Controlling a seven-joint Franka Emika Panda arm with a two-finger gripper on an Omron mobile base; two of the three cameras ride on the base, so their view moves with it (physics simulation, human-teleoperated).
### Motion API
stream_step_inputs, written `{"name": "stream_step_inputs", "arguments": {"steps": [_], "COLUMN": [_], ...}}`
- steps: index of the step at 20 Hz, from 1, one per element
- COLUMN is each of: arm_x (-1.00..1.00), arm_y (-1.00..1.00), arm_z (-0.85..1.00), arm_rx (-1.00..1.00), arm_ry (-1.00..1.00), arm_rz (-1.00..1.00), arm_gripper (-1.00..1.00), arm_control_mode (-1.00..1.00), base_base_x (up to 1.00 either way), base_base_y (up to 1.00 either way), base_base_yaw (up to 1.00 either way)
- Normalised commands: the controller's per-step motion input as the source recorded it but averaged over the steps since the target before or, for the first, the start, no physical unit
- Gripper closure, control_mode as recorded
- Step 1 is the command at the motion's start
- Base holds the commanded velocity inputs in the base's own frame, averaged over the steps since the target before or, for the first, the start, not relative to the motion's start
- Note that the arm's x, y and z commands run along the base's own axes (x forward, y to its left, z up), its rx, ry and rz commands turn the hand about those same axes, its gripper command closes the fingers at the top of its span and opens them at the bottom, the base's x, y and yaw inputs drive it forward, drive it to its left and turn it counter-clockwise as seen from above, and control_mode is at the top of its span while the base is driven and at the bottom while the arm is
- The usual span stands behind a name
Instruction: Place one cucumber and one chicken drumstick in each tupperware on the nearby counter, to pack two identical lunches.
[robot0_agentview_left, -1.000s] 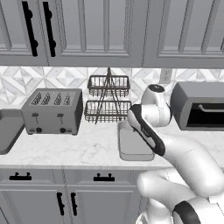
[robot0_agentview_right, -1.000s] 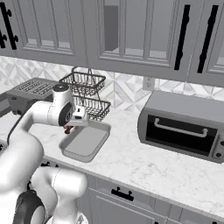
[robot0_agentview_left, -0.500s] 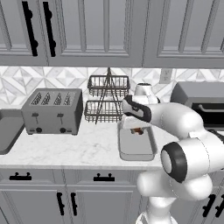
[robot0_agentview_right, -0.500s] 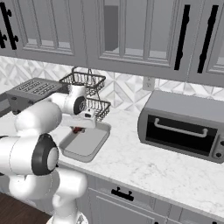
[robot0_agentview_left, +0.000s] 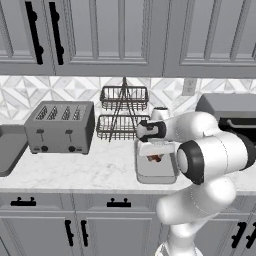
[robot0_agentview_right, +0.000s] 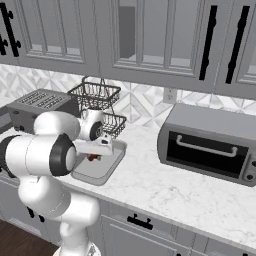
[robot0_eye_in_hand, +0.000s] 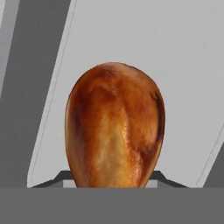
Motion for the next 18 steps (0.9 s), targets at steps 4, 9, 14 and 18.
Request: {"name": "stream_step_inputs", "arguments": {"steps": [4,9,14,18], "arm_x": [0.06,0.03,0.00,0.00], "arm_y": [0.00,0.00,0.00,0.00], "arm_z": [-0.36,-0.02,0.00,0.00], "arm_rx": [0.00,0.00,0.00,0.00], "arm_ry": [-0.12,-0.03,0.00,0.00], "arm_rz": [0.00,0.00,0.00,0.00], "arm_gripper": [1.00,-1.00,-1.00,-1.00], "arm_control_mode": [-1.00,-1.00,-1.00,-1.00], "base_base_x": [0.00,0.00,0.00,0.00], "base_base_y": [0.00,0.00,0.00,0.00], "base_base_yaw": [0.00,0.00,0.00,0.00]}}
